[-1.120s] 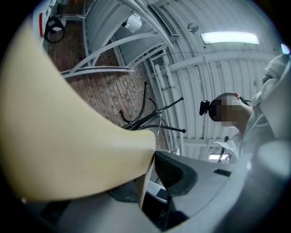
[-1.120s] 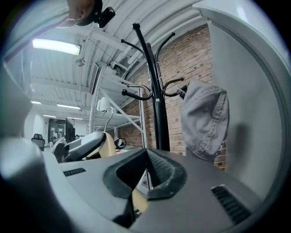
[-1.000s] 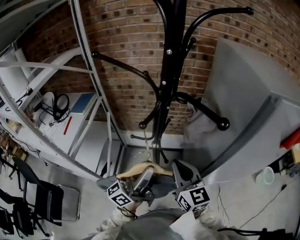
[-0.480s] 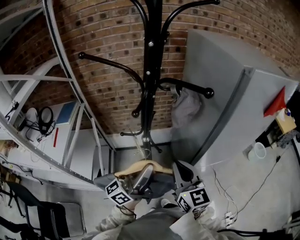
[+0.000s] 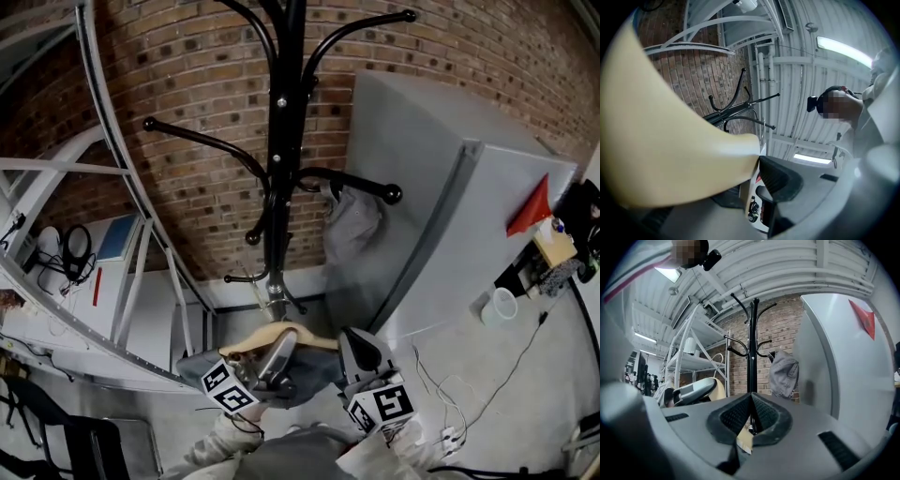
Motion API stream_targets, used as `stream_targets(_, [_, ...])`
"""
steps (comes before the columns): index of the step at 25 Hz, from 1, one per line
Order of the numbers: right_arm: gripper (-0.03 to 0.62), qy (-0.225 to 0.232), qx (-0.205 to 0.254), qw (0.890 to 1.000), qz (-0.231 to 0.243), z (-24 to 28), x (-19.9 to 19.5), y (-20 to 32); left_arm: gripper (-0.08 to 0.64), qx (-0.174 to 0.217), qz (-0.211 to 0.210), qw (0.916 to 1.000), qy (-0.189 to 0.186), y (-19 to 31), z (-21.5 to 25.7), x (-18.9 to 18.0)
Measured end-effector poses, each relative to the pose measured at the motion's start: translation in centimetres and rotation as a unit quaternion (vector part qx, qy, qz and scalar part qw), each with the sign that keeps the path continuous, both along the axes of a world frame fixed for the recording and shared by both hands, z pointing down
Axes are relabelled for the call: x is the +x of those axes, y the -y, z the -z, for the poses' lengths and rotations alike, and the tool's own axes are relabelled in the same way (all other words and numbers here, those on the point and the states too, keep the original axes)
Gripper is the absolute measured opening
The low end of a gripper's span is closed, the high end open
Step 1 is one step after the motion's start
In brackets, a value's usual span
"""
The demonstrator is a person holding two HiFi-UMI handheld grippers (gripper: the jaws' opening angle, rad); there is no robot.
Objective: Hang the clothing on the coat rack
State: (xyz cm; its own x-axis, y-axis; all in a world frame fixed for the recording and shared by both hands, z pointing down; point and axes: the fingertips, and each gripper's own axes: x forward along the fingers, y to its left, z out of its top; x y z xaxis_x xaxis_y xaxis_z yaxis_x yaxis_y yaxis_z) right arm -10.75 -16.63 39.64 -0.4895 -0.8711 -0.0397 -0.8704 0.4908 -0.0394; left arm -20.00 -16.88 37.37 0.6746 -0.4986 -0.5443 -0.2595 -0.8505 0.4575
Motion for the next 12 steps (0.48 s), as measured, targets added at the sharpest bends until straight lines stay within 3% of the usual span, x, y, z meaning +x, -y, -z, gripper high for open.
stream_targets(5, [0.025,0.006,0.001,1.000,-0.002,0.1,1.1,0.9,0.103,0.012,0.005,0.9999,-0.010,1.0,1.6,0.0])
stream_targets(12, [0.025,-0.006,0.043,0.999,-0.017,2.3,2.8,1.7,0.101,0.023,0.019,0.9992,-0.026,2.7,3.6,-0.6])
